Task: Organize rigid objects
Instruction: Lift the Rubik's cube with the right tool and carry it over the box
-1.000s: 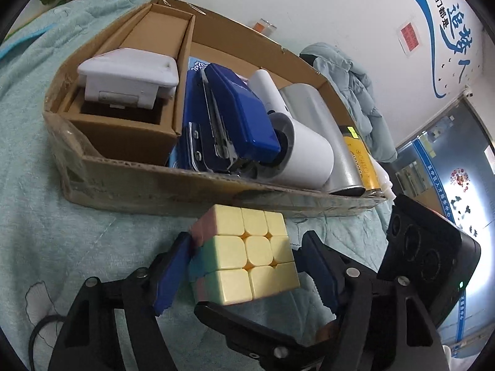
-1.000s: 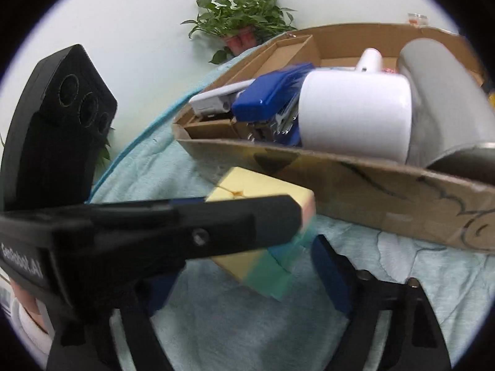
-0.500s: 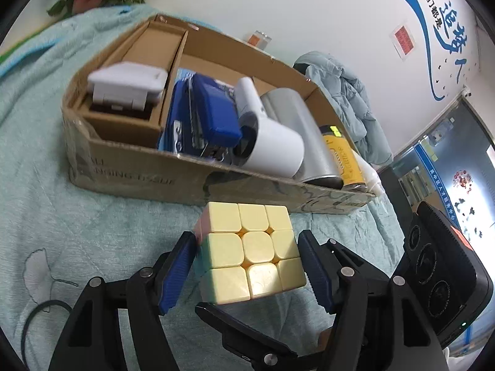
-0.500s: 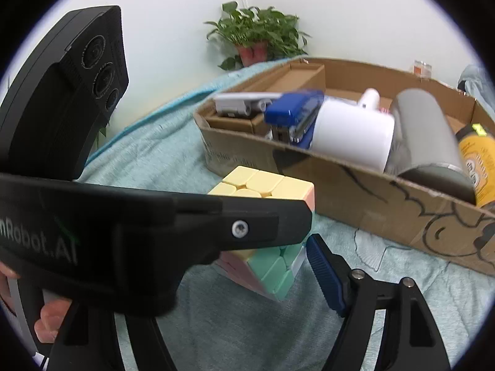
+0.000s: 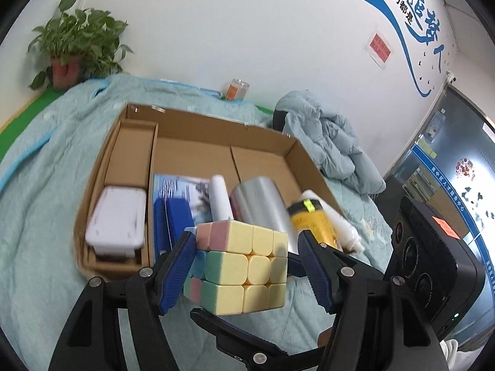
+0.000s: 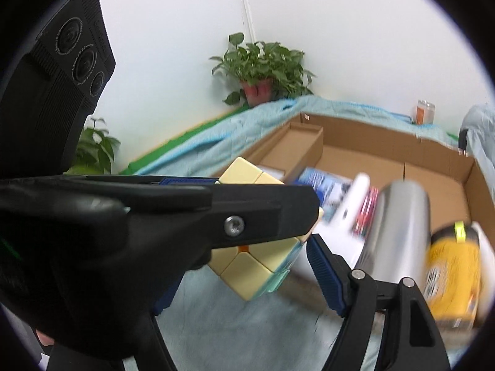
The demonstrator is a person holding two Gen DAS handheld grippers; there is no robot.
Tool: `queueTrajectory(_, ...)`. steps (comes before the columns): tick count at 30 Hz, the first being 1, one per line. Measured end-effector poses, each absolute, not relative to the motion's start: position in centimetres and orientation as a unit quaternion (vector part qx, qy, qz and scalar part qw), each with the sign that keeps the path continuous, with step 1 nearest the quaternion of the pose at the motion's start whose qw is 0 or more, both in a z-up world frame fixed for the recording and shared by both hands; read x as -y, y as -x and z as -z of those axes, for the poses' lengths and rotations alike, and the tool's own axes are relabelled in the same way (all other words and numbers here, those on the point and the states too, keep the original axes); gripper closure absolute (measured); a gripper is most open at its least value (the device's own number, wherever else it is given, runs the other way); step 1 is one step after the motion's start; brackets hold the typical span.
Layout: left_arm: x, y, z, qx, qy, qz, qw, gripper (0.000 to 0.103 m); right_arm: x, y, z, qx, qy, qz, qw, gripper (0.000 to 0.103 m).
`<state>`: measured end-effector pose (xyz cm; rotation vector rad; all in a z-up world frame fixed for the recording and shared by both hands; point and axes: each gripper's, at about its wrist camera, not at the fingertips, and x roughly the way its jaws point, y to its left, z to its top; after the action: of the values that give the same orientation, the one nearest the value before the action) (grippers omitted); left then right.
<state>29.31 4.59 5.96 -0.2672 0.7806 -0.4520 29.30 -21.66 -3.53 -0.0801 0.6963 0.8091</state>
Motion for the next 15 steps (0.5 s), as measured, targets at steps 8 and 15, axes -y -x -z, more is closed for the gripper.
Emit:
queueTrajectory(8,-6.1,-35.7,-8.9,-0.367,0.123,0.216,0.897,0.038,20.0,-34.2,1.0,-0.323,0.059,-0.394,0.858,0.027)
queueTrajectory(15,-8.8,-42.9,-8.1,-0.399,0.173,0.22,0.873,0.038,17.9,-39.8,1.1,-0.357,0.08,-0.409,0.836,0.027)
